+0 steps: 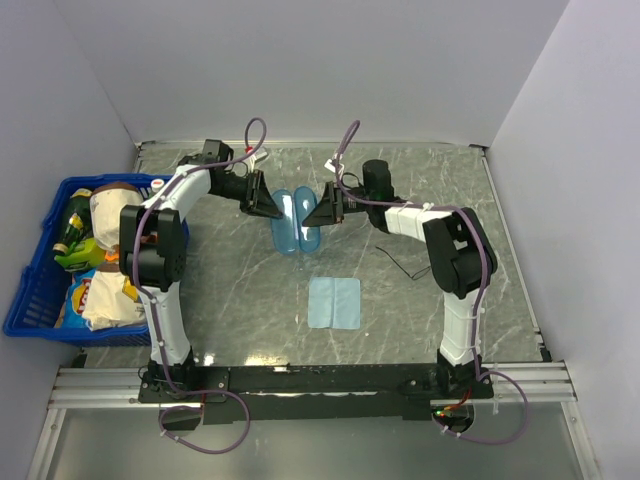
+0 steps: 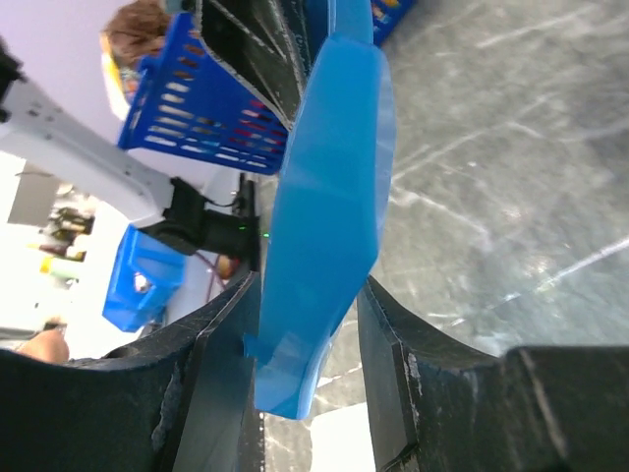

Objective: Organize the sunglasses
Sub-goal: Open the sunglasses case at the center of the board, then place the opened sunglasses case at the center of the board.

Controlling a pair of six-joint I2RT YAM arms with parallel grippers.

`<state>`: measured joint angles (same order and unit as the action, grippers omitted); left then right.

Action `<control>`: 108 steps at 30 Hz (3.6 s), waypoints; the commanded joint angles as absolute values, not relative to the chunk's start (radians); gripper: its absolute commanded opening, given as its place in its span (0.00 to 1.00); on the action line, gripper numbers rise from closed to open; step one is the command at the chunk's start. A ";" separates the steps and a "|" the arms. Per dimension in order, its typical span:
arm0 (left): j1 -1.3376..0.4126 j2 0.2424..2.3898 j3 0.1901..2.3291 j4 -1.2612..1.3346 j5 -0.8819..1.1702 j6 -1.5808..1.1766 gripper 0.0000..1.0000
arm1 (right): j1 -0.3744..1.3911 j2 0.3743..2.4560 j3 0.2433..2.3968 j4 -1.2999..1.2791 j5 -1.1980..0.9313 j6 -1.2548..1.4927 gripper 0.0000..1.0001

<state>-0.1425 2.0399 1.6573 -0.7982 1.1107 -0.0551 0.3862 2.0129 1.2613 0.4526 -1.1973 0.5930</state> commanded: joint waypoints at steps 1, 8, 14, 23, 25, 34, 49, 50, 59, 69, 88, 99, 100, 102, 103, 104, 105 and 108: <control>-0.158 1.990 1.681 -0.870 1.299 0.049 0.01 | 0.373 2.042 1.236 0.673 -1.259 0.747 0.50; -0.164 2.006 1.715 -0.976 1.371 0.159 0.01 | 0.365 2.086 1.213 0.931 -1.316 0.968 0.48; -0.166 2.002 1.718 -0.977 1.367 0.166 0.01 | 0.351 2.082 1.223 0.864 -1.289 0.901 0.53; -0.164 1.954 1.568 -0.648 1.135 -0.170 0.01 | 0.354 1.957 1.413 0.006 -0.918 0.274 0.86; -0.158 1.960 1.578 -0.644 1.086 -0.199 0.01 | 0.353 1.937 1.422 -0.040 -0.853 0.238 0.89; -0.118 2.042 1.621 -0.526 0.930 -0.379 0.01 | 0.356 1.859 1.463 -0.183 -0.462 0.057 0.95; -0.141 2.221 1.575 -0.359 0.844 -0.609 0.25 | 0.420 1.822 1.450 -0.181 -0.288 -0.023 0.95; -0.144 2.227 1.578 -0.359 0.842 -0.617 0.33 | 0.420 1.825 1.450 -0.183 -0.287 -0.023 0.95; -0.183 2.229 1.559 -0.339 0.839 -0.635 0.52 | 0.420 1.801 1.427 -0.178 -0.299 -0.029 0.96; -0.239 2.192 1.522 -0.296 0.934 -0.624 0.62 | 0.417 1.804 1.422 -0.225 -0.334 -0.051 0.96; -0.261 2.151 1.654 -0.518 1.124 -0.384 0.80 | 0.341 1.861 1.407 -0.460 -0.549 -0.067 0.95; -0.100 2.077 1.700 -0.811 1.111 -0.091 0.86 | 0.344 1.954 1.449 -0.563 -0.606 -0.067 0.85; -0.088 2.071 1.692 -0.856 1.124 -0.065 0.86 | 0.345 1.966 1.454 -0.569 -0.612 -0.069 0.83; -0.061 2.062 1.675 -0.896 1.105 -0.013 0.92 | 0.345 1.994 1.468 -0.572 -0.617 -0.067 0.82; -0.054 2.048 1.669 -0.917 1.101 0.036 0.93 | 0.344 2.005 1.473 -0.566 -0.617 -0.063 0.81; -0.042 2.042 1.657 -0.933 1.091 0.058 0.94 | 0.345 2.020 1.477 -0.561 -0.615 -0.061 0.80; -0.037 2.037 1.652 -0.942 1.085 0.095 0.95 | 0.345 2.028 1.491 -0.554 -0.615 -0.060 0.79; -0.031 2.014 1.625 -0.962 1.080 0.144 0.98 | 0.347 2.052 1.525 -0.542 -0.618 -0.052 0.76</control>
